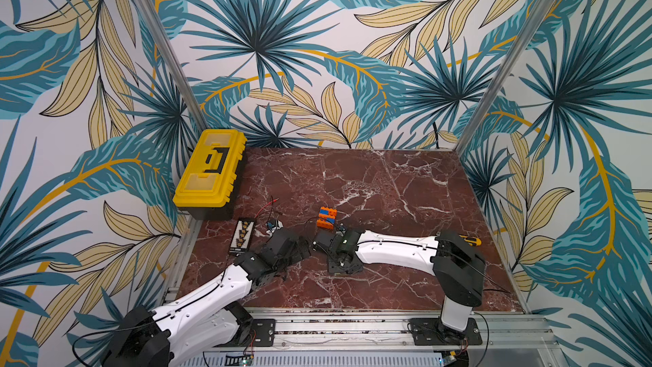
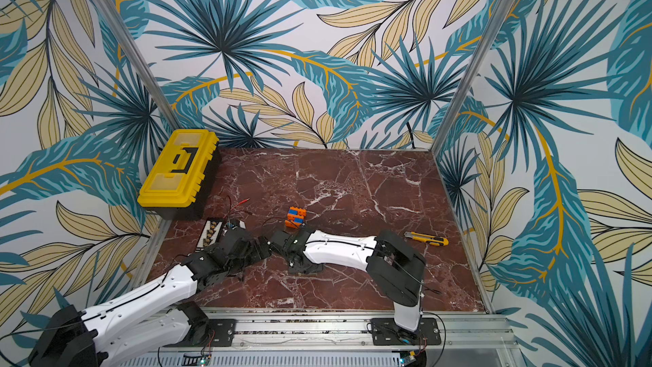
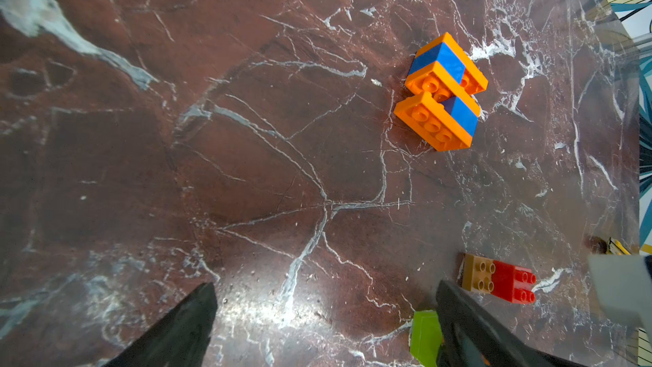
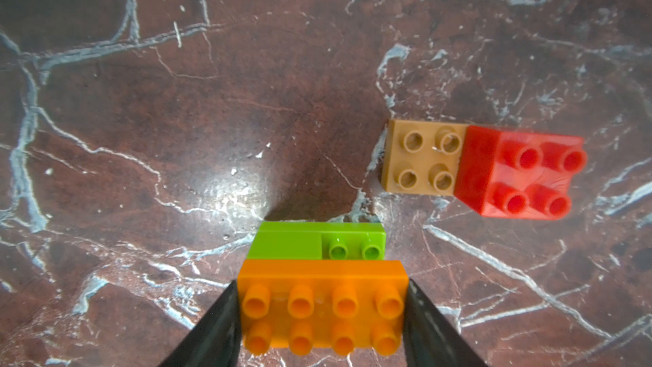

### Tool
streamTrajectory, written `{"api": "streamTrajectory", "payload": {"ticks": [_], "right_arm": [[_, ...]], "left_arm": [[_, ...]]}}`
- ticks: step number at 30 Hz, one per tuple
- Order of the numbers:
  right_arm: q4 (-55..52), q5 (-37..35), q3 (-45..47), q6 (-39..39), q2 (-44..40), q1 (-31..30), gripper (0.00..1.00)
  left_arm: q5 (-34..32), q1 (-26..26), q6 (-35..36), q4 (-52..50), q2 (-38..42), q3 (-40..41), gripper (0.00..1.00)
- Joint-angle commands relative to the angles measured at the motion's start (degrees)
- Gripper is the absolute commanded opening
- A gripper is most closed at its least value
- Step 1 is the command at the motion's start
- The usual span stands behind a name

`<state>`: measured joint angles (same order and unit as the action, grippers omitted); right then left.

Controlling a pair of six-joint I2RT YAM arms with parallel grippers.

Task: Assemble the number 5 with lego
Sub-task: Assemble the lego brick with the lego brick.

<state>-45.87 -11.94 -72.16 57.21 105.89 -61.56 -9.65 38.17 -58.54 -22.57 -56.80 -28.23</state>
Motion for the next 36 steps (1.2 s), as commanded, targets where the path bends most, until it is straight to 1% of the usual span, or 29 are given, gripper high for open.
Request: {"api": "streamTrajectory", "payload": {"ticks": [1,4,7,16,23,26,31,36], "right_arm": [[-0.8,3.1,6.3,-0.1,5.7,0.8,0.55],[-0.9,3.1,6.3,-0.3,5.5,1.0,0.55],[-3.7,1.7,4.6,-0.7,5.7,1.0,0.55],[-5.2,0.2,3.1,-1.1,1.8,0.8,0.55],[-6.6,-1.5,6.4,1.5,-5.4,0.4,0.55],[-5.6,-2.4,8.6,2.4,-7.5,0.3,0.55],[-2.3,0.7,11.9,2.8,-5.6,0.3,0.56],[-1.4,1.2,13.9,2.6,-4.2,0.5,0.56]], "left_arm": [[-0.8,-0.4,-0.4,-1.1,1.1,1.4,1.0],[-1.0,-0.5,-0.4,-1.3,1.4,1.4,1.0],[-0.9,-0.4,-0.4,-1.3,1.4,1.3,1.0],[-1.4,-0.5,-0.3,-2.0,1.0,0.4,1.0],[-0.8,-0.5,0.1,-1.1,0.7,0.2,1.0],[0.0,-0.4,0.2,0.0,0.0,0.2,1.0],[1.3,-0.4,1.0,0.4,-1.8,-0.8,1.0],[2.1,-0.5,1.1,0.7,-2.8,-0.9,1.0]]}}
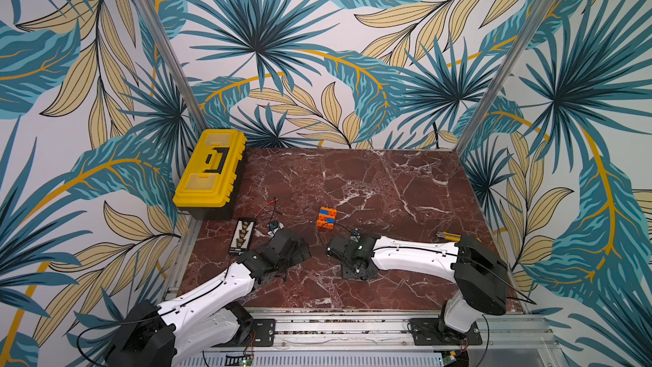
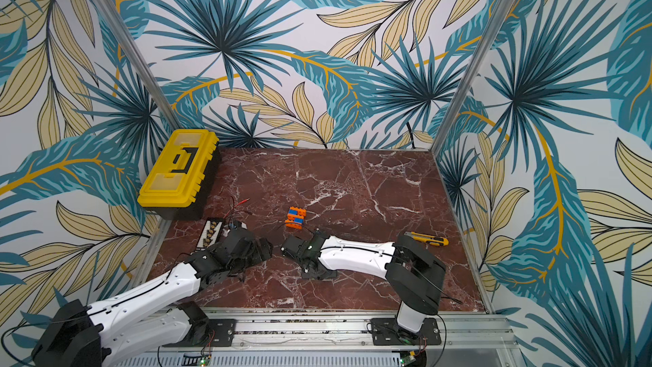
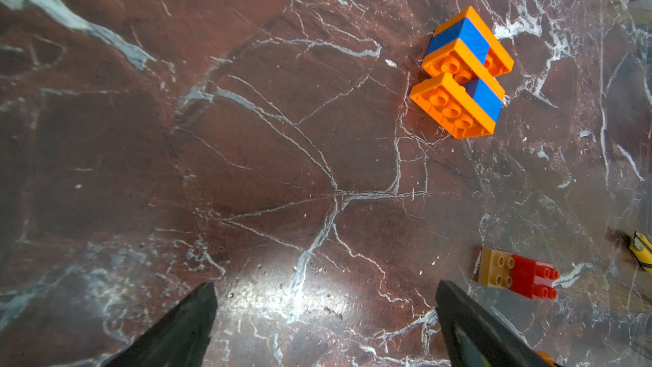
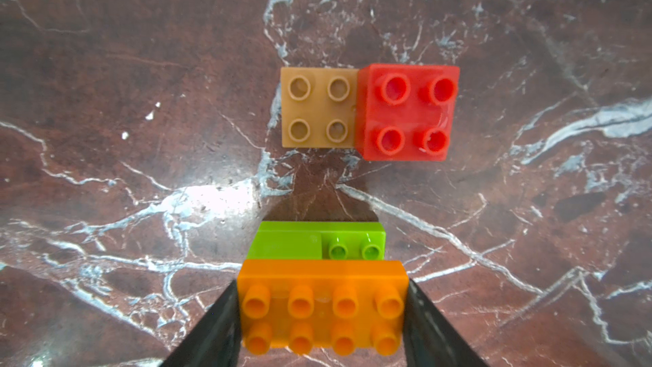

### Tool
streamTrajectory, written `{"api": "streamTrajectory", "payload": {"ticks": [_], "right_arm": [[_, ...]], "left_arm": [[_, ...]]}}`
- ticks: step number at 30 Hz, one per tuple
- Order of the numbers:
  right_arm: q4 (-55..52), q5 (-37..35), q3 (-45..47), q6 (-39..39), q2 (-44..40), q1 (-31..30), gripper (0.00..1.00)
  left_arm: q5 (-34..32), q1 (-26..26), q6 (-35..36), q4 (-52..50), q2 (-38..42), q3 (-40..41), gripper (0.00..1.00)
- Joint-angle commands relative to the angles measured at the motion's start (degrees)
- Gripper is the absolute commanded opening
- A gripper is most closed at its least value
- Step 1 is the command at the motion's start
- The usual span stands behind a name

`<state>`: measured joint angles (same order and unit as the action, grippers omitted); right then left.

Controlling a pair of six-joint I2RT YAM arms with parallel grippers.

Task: Assemble the number 5 with lego
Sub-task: Assemble the lego brick with the lego brick.

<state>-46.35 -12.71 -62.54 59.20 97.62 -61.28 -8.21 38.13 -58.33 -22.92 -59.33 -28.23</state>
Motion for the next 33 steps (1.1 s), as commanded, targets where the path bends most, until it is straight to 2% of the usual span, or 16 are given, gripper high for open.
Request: {"api": "streamTrajectory", "payload": {"ticks": [1,5,17,27,33], "right_arm": [[-0.5,2.1,4.7,0.5,4.1,0.1,0.56],[0.0,2.2,5.1,0.2,3.6,0.4,0.57],[1.3,-0.7,4.3,0.2,-2.8,1.4,0.72],[1.2,-0.7,4.3,0.3,-4.1,1.8,0.76],[1.9,-0.2,5.4,0.9,-3.9,2.4,0.88]], "left_arm": [[0.8,-0.4,0.8,1.1,-0.4,-0.8,1.0],[0.7,-0.4,0.7,1.0,-0.3,-0.7,1.0],[0.2,-0.4,1.0,0.7,-0.1,-1.3,1.0],[0.2,-0.4,0.9,0.9,-0.3,-1.3,1.0],[0.6,-0.4,1.1,1.3,-1.0,-1.5,1.0]]}}
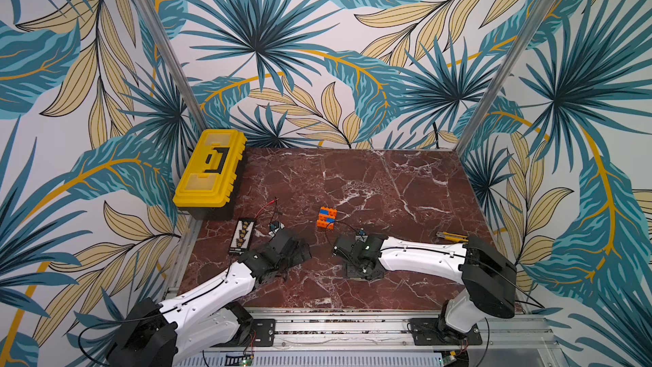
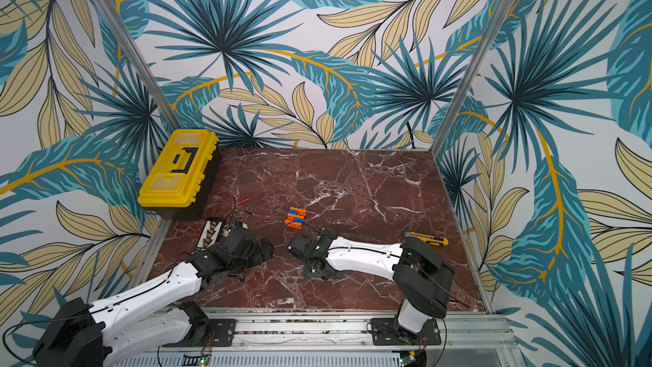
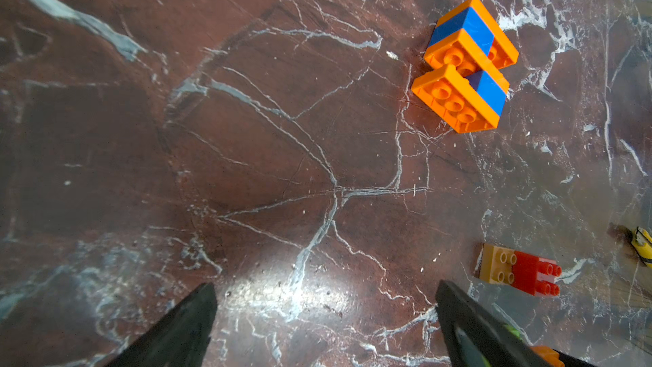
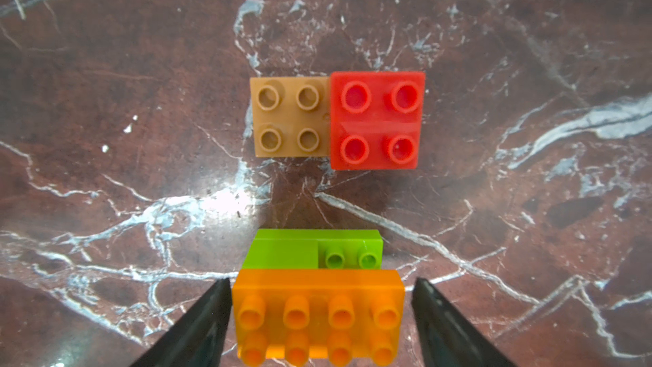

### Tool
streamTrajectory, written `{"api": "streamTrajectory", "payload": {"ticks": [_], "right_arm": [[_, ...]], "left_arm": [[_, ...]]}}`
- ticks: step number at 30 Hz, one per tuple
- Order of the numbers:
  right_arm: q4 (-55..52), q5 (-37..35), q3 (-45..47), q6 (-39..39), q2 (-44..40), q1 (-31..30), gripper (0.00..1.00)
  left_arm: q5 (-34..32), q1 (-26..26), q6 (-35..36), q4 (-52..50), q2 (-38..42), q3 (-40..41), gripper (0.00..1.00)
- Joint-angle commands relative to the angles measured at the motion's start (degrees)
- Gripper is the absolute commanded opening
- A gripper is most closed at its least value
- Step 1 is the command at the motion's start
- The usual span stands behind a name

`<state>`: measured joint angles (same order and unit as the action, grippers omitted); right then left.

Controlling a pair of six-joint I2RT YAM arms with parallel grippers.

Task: Assemble the number 5 with lego
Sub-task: Assemble the lego brick with the lego brick, then pick up the lego brick from the center of the board.

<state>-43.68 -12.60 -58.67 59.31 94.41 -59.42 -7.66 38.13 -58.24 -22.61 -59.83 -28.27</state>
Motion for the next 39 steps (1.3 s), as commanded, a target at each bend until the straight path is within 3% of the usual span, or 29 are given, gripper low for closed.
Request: {"api": "streamTrajectory", "payload": {"ticks": [1,14,24,34,39], "right_arm": [[-0.6,-0.3,1.9,0.9,-0.7,0.6,0.89],[3.4,3.2,3.1,0.1,0.6,1.4,0.91],[3.3,0.5,4.9,1.1,-3.8,1.7,0.91],[6.3,5.5,5.4,0.7,1.5,2.5,0.92],[7.3,6.9,6.0,1.0,3.6,2.7,0.86]], "left_arm": [[0.1,-0.3,1.1,1.1,-0.5,-1.5,1.0],[1.7,-0.4,2.0,2.3,-1.2,-1.7,1.0],[2.1,-0.4,2.2,2.7,-1.8,-2.2,1.0],[2.7,-0.4,3.5,3.0,-3.7,-3.9,1.0],[1.6,-0.4,3.9,4.3,-2.9,-2.9,1.0]]}}
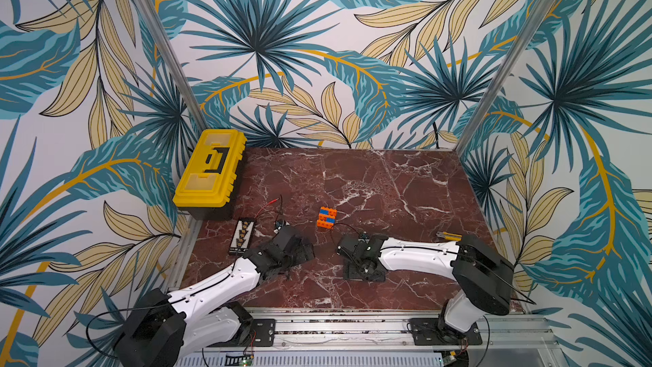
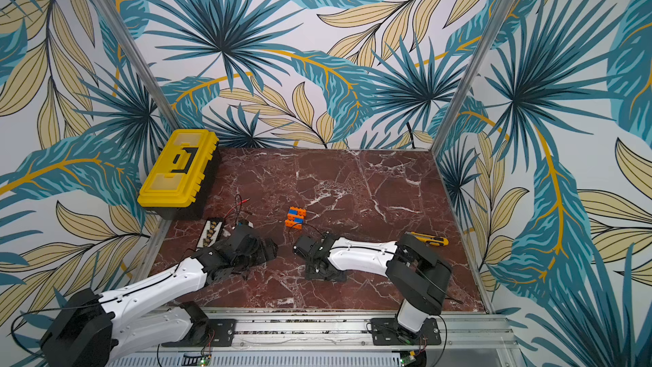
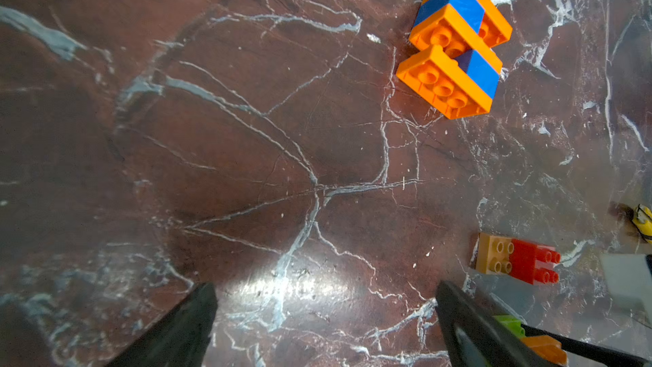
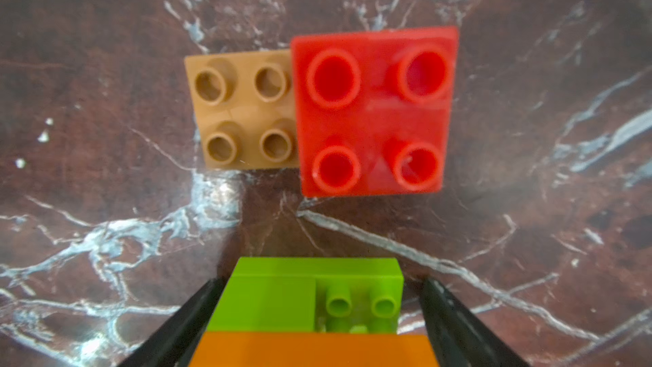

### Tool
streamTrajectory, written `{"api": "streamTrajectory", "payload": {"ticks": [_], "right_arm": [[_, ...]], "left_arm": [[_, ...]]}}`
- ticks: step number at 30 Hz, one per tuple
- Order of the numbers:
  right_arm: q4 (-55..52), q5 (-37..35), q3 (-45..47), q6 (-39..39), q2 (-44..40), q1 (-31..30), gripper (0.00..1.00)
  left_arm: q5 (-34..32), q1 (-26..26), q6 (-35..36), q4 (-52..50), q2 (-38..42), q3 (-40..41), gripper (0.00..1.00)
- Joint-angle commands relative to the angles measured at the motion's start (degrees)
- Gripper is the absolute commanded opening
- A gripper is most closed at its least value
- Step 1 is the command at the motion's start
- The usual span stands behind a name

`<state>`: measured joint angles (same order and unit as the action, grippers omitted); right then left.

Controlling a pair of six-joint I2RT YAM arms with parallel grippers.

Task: Assemble the number 5 with lego
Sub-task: Pick up the lego brick from the center of the board.

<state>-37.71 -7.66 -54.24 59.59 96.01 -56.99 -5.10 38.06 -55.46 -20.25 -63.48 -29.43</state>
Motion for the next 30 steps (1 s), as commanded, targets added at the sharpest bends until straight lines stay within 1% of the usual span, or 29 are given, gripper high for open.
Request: {"api": "streamTrajectory", "payload": {"ticks": [1,3,5,7,10,13,15,17,18,19,21,22,23,30], "right_arm": [[1.7,1.9,1.8,0.8,2.3,0.3,0.85],[1.4,2.3,1.8,0.5,3.2,0.5,0.8],[0.6,2.1,1.7,0.5,3.2,0.4,0.79],[0.6,1.7,2.0,0.2,3.2,0.6,0.75],[0.2,1.7,1.7,0.0,3.9,0.7,0.75],[-0.1,1.7,1.3,0.0,4.1,0.7,0.71],[0.0,1.6,1.4,-0.1,3.8,0.7,0.66],[-0.1,1.4,1.2,-0.1,3.2,0.7,0.64],[-0.4,1.1,1.3,0.0,2.5,0.7,0.64],[-0.4,0.9,1.5,0.1,1.8,0.7,0.63],[-0.6,0.4,1.8,-0.2,0.2,0.7,0.62],[-0.9,0.2,1.6,-0.4,-0.5,0.7,0.62],[-1.7,-0.1,1.2,-0.8,-1.3,0.7,0.62],[-6.0,-4.1,0.3,-1.8,-8.5,1.2,0.61]], "left_arm": [[-1.1,-0.3,1.4,2.1,0.9,-1.8,1.0],[-1.2,-0.4,2.2,2.5,1.1,-2.0,1.0],[-1.4,-0.4,2.6,3.1,1.3,-2.2,1.0],[-1.3,-0.5,2.5,4.1,1.3,-2.2,1.0],[-0.6,-0.6,2.8,4.1,1.3,-2.6,1.0],[-0.7,-0.7,2.9,4.1,1.8,-2.8,1.0],[-1.1,-0.7,2.9,3.6,2.5,-2.7,1.0],[-1.3,-0.7,2.8,4.0,3.4,-2.2,1.0],[-1.4,-0.7,2.6,4.1,3.8,-1.7,1.0],[-0.9,-0.9,2.5,6.6,4.0,-0.9,1.0],[1.3,-1.5,2.6,10.2,4.3,0.7,1.0],[1.4,-1.8,2.4,11.1,4.3,1.1,1.0],[3.3,-2.0,2.3,12.0,4.1,1.5,1.0],[6.5,-2.2,3.2,12.0,0.3,-1.4,1.0]]}}
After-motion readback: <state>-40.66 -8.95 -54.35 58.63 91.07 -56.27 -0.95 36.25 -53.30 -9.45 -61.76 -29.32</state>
